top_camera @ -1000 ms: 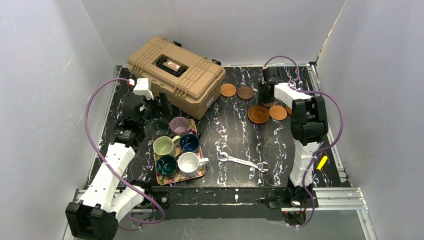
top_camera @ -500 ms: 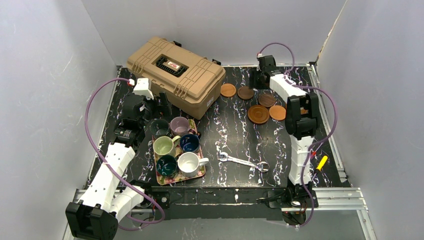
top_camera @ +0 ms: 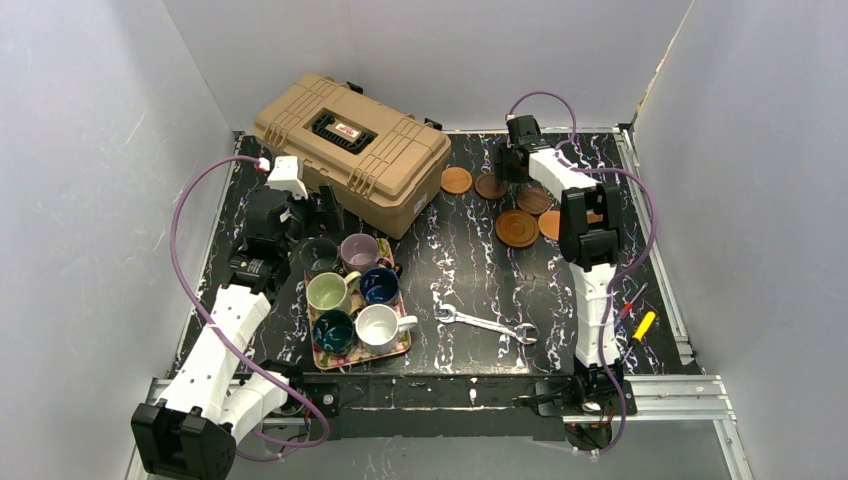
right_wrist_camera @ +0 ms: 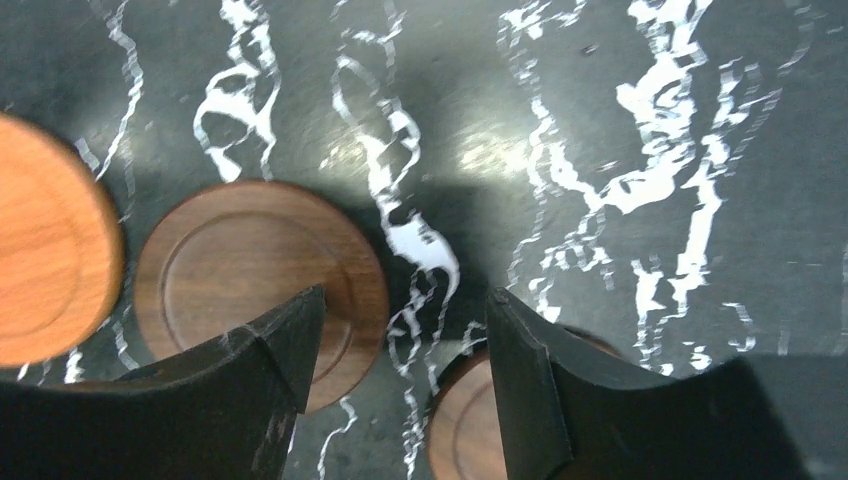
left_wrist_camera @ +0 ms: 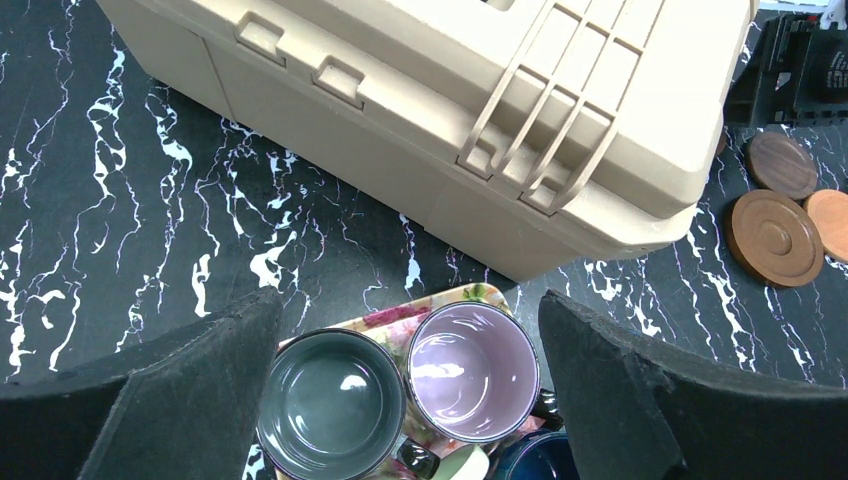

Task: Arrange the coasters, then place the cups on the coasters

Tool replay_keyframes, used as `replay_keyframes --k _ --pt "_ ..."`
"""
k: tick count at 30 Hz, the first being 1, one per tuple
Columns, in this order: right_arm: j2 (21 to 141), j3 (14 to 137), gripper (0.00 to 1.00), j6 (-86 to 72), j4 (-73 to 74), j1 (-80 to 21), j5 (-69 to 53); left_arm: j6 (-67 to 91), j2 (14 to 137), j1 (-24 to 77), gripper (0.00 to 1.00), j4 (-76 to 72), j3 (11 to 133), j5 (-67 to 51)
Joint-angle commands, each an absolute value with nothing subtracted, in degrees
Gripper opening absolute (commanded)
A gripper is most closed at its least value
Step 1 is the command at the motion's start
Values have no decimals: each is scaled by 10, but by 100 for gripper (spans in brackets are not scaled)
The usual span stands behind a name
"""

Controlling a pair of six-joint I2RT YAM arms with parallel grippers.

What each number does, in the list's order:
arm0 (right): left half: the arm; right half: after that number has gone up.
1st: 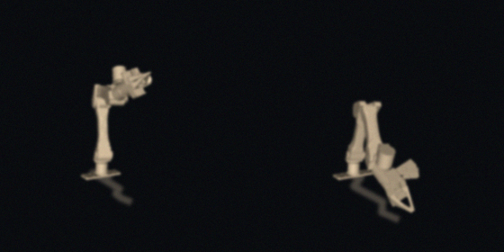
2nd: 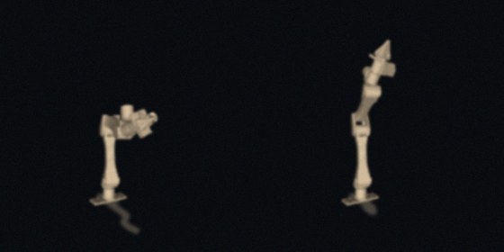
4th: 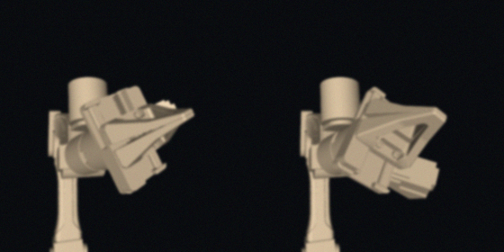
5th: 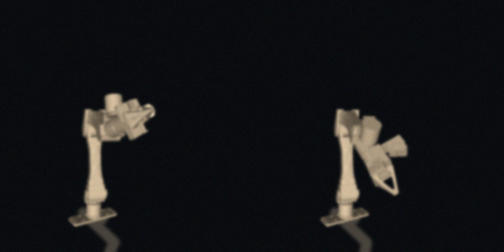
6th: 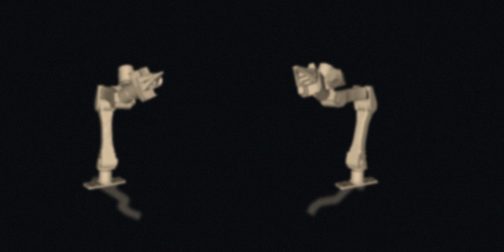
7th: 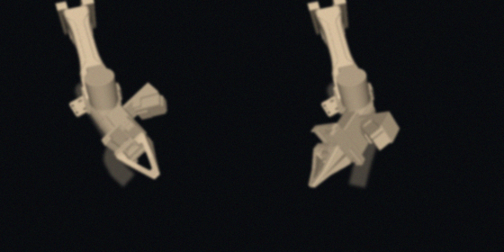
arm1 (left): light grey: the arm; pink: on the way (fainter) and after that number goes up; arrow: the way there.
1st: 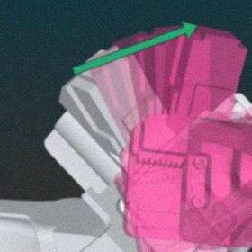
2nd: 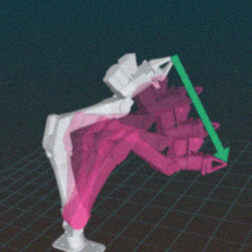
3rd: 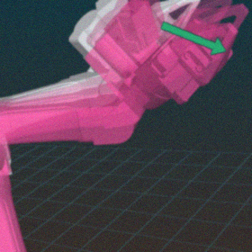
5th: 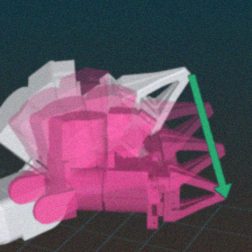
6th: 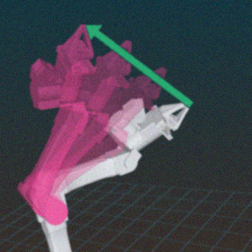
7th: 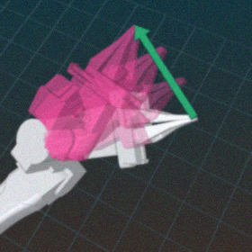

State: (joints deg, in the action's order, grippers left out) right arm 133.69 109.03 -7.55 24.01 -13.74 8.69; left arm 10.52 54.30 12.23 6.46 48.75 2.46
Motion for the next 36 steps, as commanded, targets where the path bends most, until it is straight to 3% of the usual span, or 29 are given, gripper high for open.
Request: replay_keyframes --k 1,15,36 --pt "1372 1130 67 -49 264 -137 173 106 546 127 98 67 508 18" --pt "1410 1178 59 -67 291 -78 233 106 554 127 98 70 511 17" --pt "1299 986 56 -79 265 -28 263 107 547 128 98 70 510 15"
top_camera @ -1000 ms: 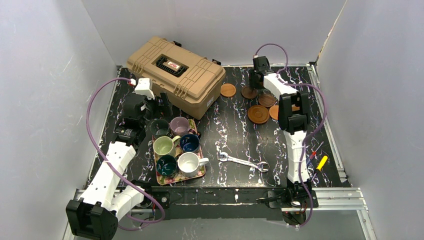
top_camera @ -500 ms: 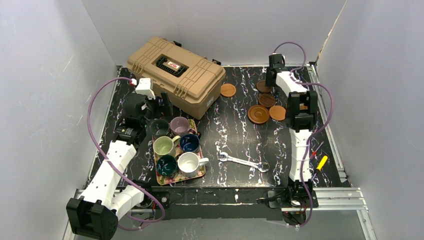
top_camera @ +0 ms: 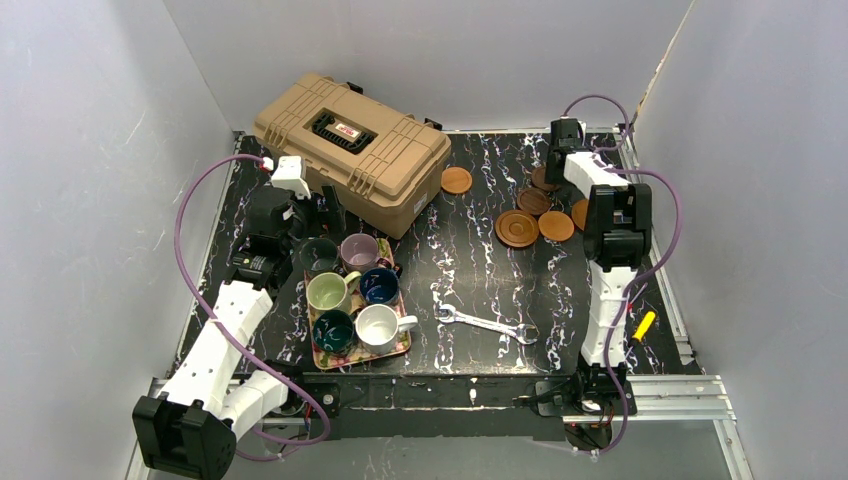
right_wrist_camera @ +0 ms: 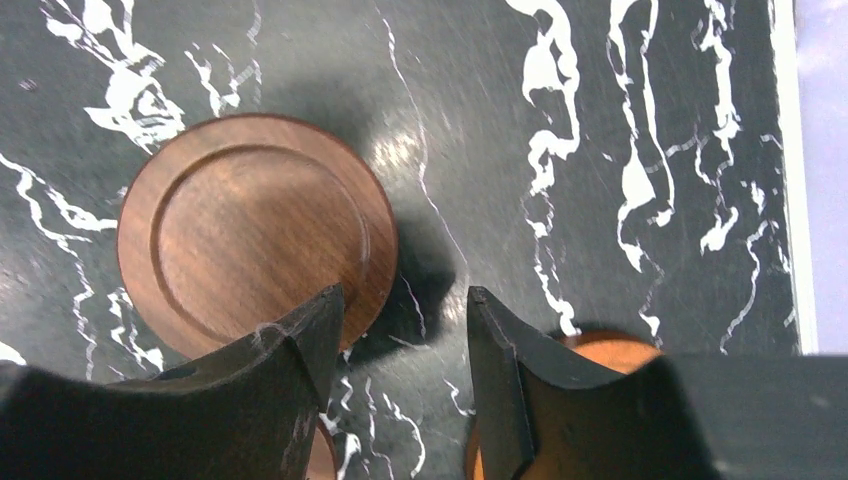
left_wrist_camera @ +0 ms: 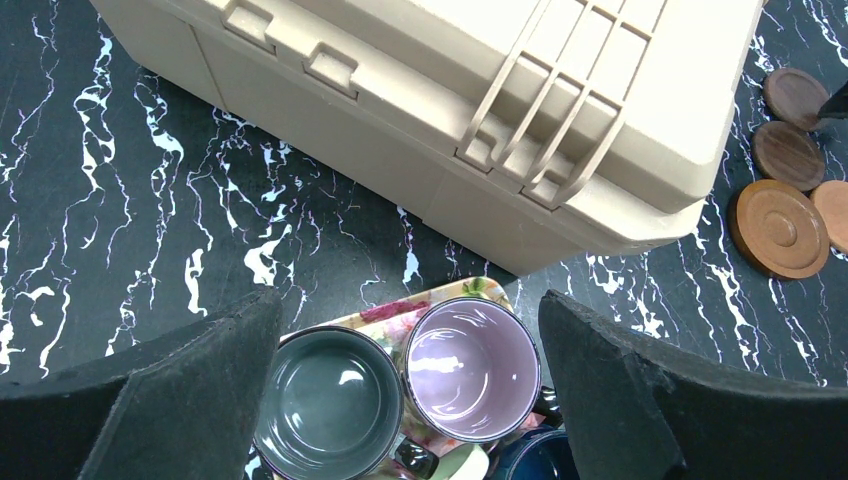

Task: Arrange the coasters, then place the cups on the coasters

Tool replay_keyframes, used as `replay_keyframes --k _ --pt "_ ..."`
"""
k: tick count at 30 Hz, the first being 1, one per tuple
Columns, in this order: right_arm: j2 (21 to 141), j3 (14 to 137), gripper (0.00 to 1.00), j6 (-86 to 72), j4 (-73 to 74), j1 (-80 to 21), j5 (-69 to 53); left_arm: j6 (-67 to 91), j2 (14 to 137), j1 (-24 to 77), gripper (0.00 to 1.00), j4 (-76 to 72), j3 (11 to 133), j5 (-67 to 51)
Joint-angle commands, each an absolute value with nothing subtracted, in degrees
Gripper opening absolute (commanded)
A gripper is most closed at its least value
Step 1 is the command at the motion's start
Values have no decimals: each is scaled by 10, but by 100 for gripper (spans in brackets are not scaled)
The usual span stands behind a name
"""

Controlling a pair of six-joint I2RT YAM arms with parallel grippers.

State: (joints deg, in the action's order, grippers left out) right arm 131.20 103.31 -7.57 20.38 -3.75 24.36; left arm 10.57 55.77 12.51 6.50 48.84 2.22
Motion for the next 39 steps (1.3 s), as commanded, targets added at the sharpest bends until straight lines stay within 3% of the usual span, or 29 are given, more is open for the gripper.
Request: replay_keyframes --k 1,39 --pt "1293 979 57 -80 263 -29 264 108 546 128 98 70 510 15" --pt "1198 893 57 -90 297 -28 230 108 538 133 98 71 509 18"
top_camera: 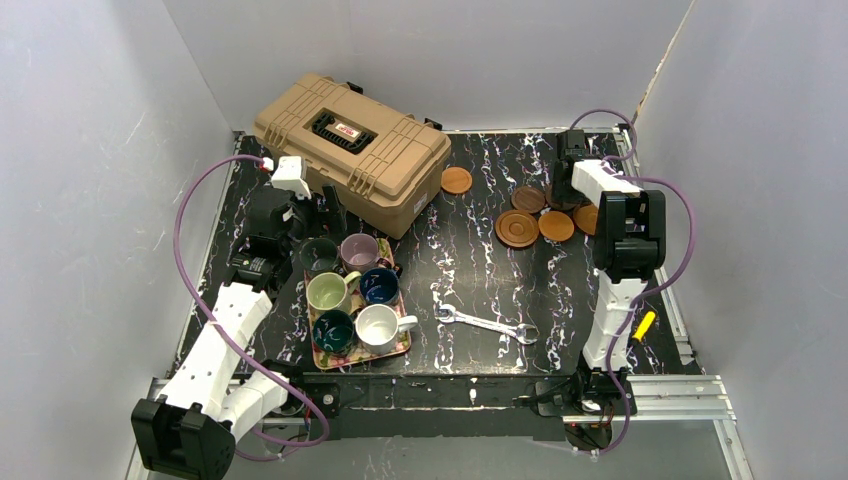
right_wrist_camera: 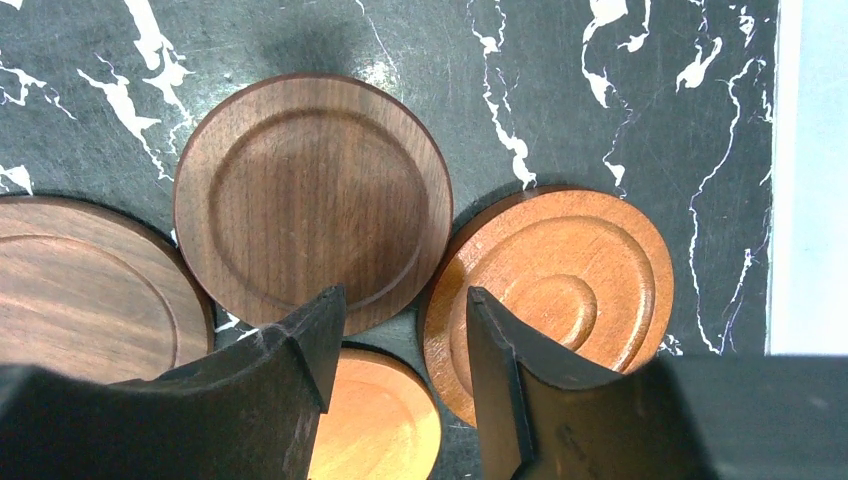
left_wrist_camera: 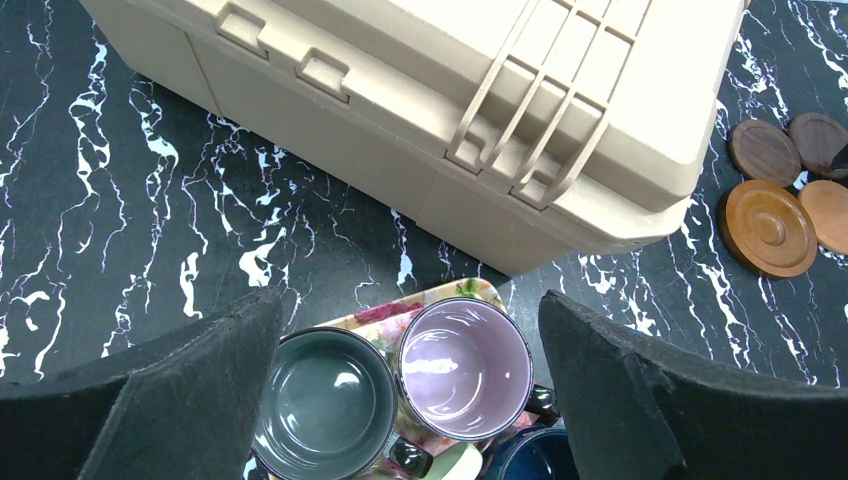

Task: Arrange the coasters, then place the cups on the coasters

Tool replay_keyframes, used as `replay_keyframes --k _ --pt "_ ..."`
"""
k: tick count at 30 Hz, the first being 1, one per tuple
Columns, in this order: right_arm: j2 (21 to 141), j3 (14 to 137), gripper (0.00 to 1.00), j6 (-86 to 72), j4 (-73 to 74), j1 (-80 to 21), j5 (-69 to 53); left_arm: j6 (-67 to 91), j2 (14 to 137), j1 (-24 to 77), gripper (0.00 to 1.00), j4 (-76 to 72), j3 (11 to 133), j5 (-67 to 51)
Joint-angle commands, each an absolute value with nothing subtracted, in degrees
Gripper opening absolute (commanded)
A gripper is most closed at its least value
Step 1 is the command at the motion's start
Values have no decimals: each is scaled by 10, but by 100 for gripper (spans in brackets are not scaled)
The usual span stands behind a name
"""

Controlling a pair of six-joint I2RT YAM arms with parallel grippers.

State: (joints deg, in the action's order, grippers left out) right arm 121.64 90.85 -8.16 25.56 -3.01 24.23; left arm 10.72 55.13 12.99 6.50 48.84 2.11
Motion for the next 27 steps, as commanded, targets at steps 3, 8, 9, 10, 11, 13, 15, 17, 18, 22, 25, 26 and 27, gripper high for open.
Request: replay_keyframes --k 3,8,9,10,11,13,15,17,18,22,25,26,27 --pt "1191 900 57 -91 304 -28 226 108 538 133 98 71 509 18" --pt "1172 936 61 -95 323 -29 205 109 540 132 98 71 510 18" --pt "1166 941 62 -97 322 -29 195 109 540 132 98 70 510 18" --pt "1160 943 63 -99 318 -31 180 109 540 132 98 70 510 17" --pt "1152 945 65 -99 312 -33 165 109 540 133 98 70 511 17" --pt "1142 946 70 -97 293 -44 134 109 541 133 98 71 511 16" --pt "1139 954 76 -94 281 -61 121 109 541 132 98 72 512 15" --pt "1143 967 79 -90 273 -81 120 110 542 133 98 73 512 15" --pt "1149 975 81 -87 270 -92 118 110 542 132 98 73 513 15" --pt "1180 1011 86 -76 243 -132 97 110 542 133 98 74 514 15" --pt "1211 1040 88 -73 214 -163 75 110 543 134 98 74 513 15" --pt "1222 1051 88 -74 206 -171 70 110 543 134 98 75 514 16" --pt "1235 1064 88 -74 203 -180 67 110 543 134 98 75 514 16"
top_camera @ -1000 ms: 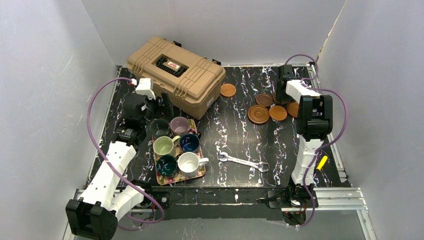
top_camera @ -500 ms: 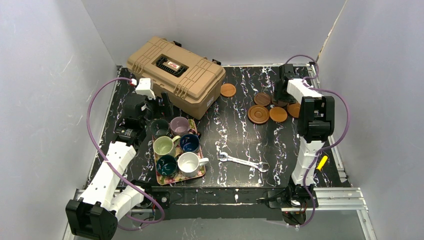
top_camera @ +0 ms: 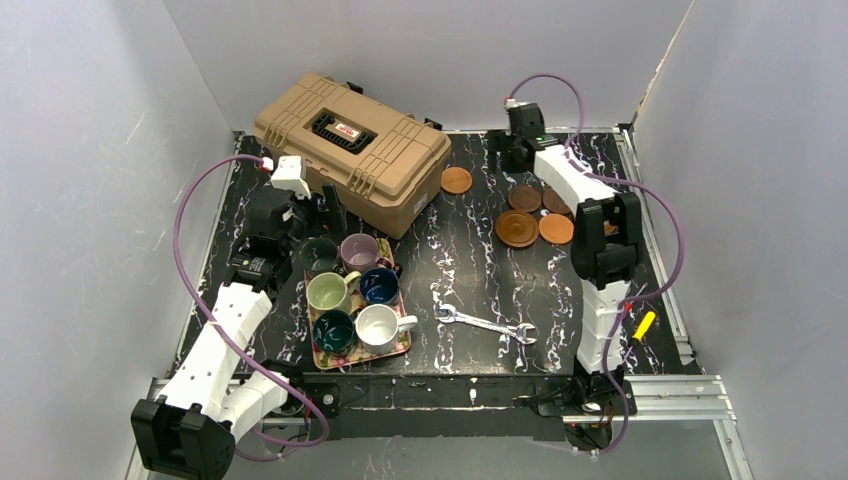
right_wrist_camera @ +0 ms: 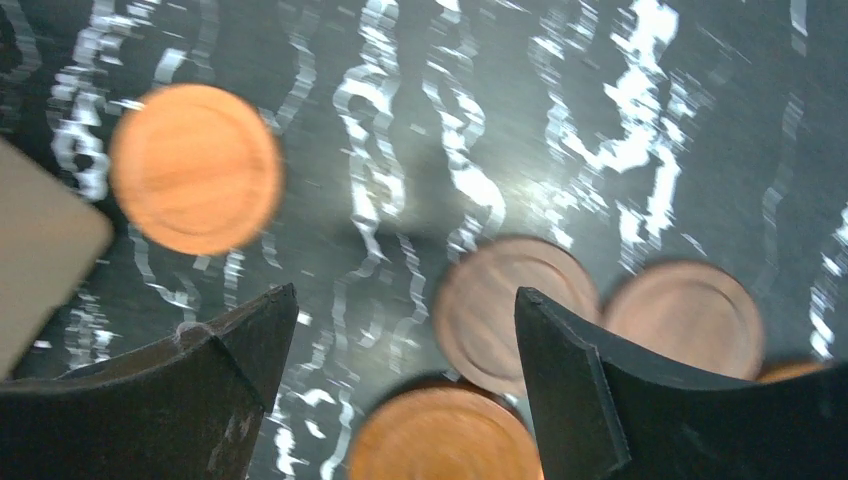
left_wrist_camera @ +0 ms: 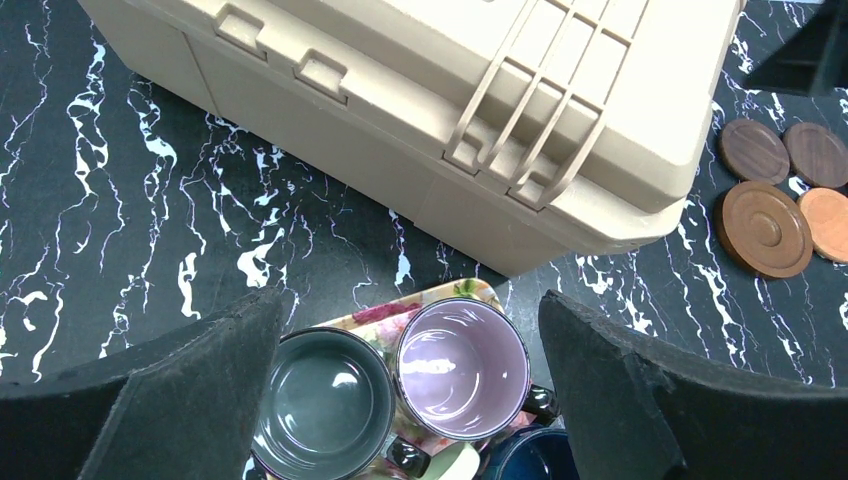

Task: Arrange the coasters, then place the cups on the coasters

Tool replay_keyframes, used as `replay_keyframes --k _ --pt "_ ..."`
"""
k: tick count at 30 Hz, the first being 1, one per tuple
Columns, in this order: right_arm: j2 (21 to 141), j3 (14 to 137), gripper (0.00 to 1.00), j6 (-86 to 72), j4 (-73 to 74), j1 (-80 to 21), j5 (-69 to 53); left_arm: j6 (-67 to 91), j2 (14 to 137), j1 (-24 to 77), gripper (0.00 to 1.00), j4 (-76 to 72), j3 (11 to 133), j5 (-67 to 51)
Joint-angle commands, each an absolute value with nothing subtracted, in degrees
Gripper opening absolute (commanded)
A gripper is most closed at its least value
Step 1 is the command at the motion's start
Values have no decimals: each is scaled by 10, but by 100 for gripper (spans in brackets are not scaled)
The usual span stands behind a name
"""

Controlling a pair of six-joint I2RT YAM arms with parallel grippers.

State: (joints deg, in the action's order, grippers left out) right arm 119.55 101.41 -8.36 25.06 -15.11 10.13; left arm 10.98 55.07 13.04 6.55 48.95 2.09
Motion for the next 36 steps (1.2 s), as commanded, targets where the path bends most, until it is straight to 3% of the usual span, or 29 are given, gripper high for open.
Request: replay_keyframes --k 1,8,22,36 --pt "1248 1079 88 -75 201 -186 66 109 543 134 98 75 514 17" --pt "1336 1163 89 -79 187 -219 53 109 542 138 98 75 514 17" --pt "1401 1187 77 -79 152 -240 -15 107 543 141 98 76 514 18" --pt "1393 1159 65 -53 230 -248 207 106 545 142 98 76 514 18"
